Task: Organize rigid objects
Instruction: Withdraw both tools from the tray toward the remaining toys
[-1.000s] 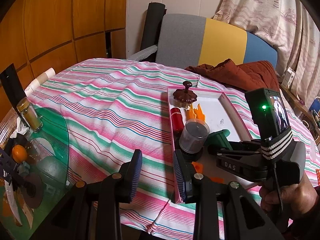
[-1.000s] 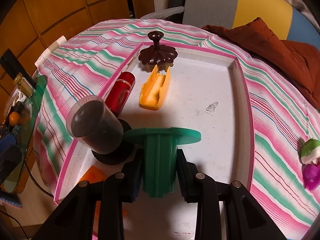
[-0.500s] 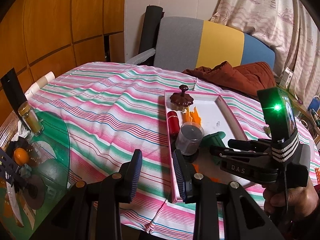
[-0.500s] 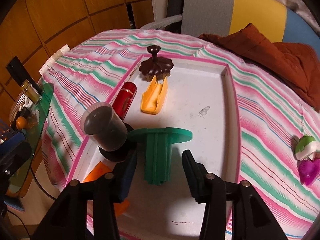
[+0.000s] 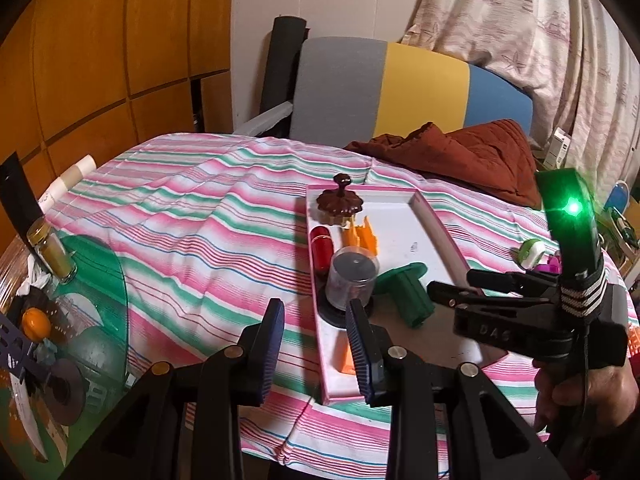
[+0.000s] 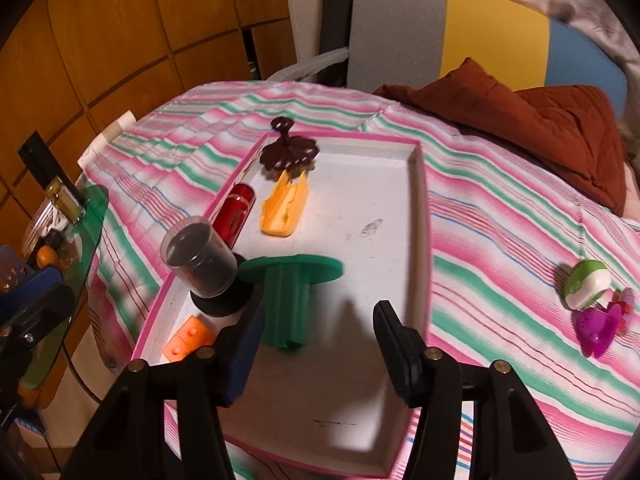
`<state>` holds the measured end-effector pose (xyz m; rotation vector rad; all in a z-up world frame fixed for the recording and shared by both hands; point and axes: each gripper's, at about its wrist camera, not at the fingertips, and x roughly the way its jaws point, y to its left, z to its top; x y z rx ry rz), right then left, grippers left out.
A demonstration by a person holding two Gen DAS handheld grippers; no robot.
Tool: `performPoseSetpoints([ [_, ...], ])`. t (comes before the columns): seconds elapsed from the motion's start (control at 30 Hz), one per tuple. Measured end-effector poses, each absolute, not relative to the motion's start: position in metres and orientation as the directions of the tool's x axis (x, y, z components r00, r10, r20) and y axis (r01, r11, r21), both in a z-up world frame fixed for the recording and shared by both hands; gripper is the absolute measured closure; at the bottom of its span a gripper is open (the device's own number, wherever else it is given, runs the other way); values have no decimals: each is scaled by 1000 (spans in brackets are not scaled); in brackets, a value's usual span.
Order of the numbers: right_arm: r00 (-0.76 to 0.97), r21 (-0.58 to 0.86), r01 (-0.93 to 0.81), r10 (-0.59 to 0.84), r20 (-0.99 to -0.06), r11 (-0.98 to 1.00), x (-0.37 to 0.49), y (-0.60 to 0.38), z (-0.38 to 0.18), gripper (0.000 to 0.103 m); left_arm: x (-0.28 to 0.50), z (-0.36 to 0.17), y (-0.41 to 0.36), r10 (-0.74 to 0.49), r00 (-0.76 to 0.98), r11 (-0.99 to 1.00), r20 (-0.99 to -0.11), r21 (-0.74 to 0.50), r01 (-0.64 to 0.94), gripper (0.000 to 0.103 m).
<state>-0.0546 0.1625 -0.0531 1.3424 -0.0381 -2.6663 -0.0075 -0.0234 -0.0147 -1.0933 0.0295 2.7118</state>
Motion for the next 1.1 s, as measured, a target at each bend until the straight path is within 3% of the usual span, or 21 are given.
performPoseSetpoints([
  [0.63, -633, 80, -153, 35, -774, -985, -26, 301, -41, 43, -5, -1, 9, 283, -670, -948, -686, -93, -304, 71],
  [0.87, -630, 36, -335, 195, -751, -942, -6, 387, -29, 42, 1, 12, 36, 366, -659, -906, -657, -90, -414, 71],
  [1.1, -583, 59, -545, 327, -744, -836, 18, 475, -35, 42, 1, 6, 87, 431, -580, -845, -692, -82, -529, 71],
])
